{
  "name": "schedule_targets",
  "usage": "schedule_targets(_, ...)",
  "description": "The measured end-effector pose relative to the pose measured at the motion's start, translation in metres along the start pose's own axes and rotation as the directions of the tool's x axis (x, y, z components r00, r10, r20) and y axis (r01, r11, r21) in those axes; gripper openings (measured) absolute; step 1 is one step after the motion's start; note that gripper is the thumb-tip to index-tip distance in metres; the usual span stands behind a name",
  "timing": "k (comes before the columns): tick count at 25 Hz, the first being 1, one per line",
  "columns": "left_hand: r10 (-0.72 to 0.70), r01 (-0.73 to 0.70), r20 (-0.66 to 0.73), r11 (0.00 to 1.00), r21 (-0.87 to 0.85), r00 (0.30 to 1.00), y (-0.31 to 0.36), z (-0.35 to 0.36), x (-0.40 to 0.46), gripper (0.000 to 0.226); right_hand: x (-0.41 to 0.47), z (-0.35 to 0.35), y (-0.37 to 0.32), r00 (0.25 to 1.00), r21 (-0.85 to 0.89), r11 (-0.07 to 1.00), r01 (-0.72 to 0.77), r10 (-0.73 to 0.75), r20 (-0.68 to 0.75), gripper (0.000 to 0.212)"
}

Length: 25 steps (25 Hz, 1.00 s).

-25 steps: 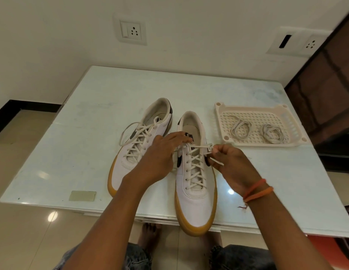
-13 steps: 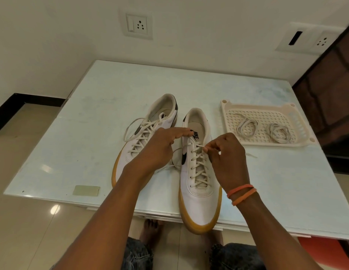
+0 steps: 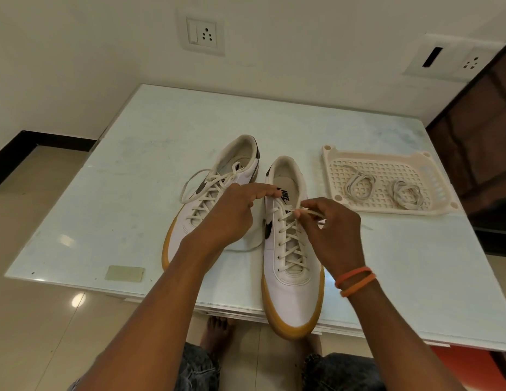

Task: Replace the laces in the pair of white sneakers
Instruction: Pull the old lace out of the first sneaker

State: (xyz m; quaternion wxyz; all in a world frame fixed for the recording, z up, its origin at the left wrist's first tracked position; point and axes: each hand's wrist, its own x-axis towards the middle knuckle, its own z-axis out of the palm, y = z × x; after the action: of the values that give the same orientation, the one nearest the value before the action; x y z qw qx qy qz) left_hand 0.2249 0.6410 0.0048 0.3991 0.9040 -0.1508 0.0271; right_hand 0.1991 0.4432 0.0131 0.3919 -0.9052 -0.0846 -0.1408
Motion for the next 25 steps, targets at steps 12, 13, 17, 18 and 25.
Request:
schedule_targets(12,0.004,-0.004,0.004,1.0,0.016,1.0,-0.004,0.005,0.0,0.05,0.008,-0.05,0.034,0.892,-0.099,0.888,-0.45,0.442,-0.089,0.016)
schedule_targets(13,0.012,-0.012,-0.016,1.0,0.001,1.0,-0.001,0.005,-0.001,0.039,0.009,-0.045,0.027,0.919,-0.082,0.915,-0.394,0.392,-0.042,0.008)
schedule_targets(17,0.03,-0.031,-0.041,0.999,-0.036,0.999,0.002,0.005,-0.001,0.029,0.006,-0.018,0.001,0.955,0.113,0.952,-0.286,0.272,0.12,0.007)
schedule_targets(18,0.037,-0.038,-0.035,0.999,-0.025,0.999,0.001,0.006,-0.001,0.032,0.003,-0.013,-0.002,0.97,0.085,0.97,-0.229,0.22,0.098,0.01)
schedule_targets(25,0.024,-0.024,-0.021,0.999,0.026,0.999,0.0,0.004,-0.001,0.045,0.012,-0.048,0.011,0.973,0.035,0.978,-0.208,0.203,0.112,0.033)
